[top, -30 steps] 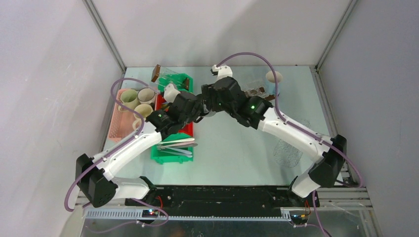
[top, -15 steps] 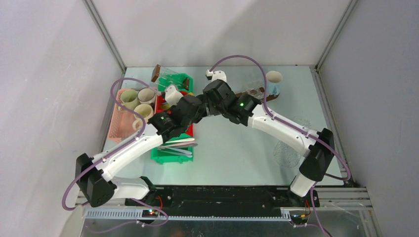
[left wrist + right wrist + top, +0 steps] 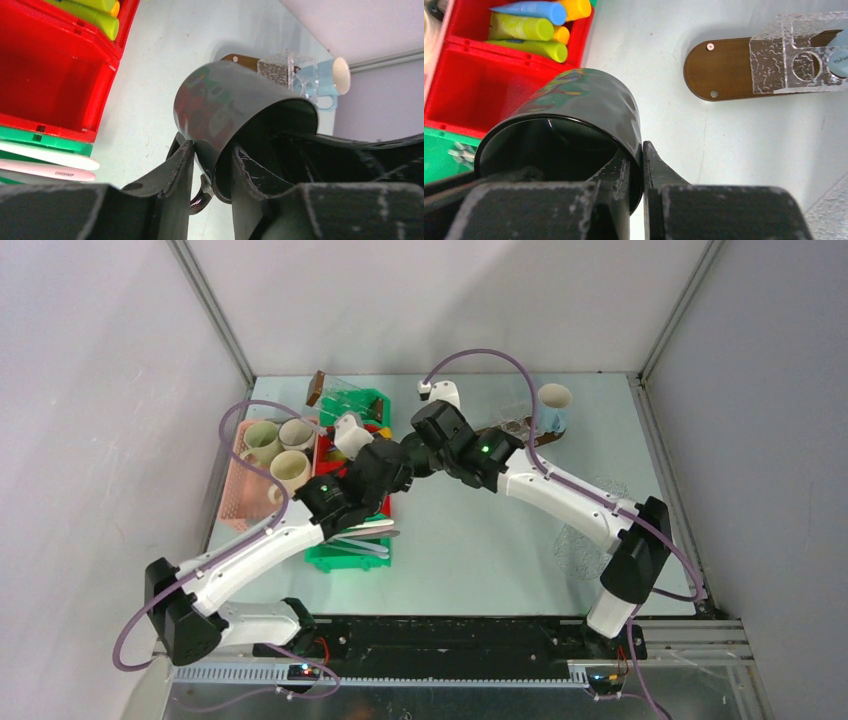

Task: Prepare toiletry sets of a toothbrush and toothpaste on the tray
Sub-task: Pick up the cup from the storage box, then place the cup on the tray.

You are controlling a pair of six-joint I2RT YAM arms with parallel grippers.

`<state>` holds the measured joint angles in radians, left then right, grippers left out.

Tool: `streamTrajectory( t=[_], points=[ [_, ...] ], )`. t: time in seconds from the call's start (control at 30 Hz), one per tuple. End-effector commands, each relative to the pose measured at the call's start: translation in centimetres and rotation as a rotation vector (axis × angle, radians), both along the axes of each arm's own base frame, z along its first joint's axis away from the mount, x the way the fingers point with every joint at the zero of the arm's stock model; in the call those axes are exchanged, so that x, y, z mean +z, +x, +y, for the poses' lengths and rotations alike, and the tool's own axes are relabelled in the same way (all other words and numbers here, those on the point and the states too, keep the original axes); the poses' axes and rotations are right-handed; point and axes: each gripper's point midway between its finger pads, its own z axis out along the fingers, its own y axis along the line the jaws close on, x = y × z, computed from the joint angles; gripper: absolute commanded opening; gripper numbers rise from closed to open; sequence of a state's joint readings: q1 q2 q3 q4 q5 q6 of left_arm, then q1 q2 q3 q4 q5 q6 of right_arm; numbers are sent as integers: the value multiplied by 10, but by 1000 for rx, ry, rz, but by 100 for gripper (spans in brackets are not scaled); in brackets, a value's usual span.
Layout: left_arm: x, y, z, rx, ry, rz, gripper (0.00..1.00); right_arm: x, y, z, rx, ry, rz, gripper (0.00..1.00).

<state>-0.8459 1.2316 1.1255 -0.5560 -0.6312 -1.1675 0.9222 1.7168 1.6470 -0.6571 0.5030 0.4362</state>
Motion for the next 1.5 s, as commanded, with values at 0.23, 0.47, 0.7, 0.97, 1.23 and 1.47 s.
streamTrajectory(
  t=[0.23, 0.47, 0.7, 0.97, 1.23, 1.47],
  points=[
    [55, -2, 37, -12, 51, -262, 76, 41, 17, -18, 117, -58, -84, 0],
    [56, -19, 49, -172, 253, -288, 91, 39, 46, -41, 237, -192, -127, 0],
    [31, -41, 50, -335, 336, -258, 94, 21, 75, -61, 348, -310, -122, 0],
    [1, -52, 47, -399, 345, -212, 100, -5, 117, -84, 417, -408, -72, 0],
    [-16, -50, 49, -417, 411, -176, 100, -41, 152, -97, 439, -529, -35, 0],
    [-13, -50, 52, -411, 409, -213, 100, -64, 172, -102, 464, -565, -32, 0]
  ],
)
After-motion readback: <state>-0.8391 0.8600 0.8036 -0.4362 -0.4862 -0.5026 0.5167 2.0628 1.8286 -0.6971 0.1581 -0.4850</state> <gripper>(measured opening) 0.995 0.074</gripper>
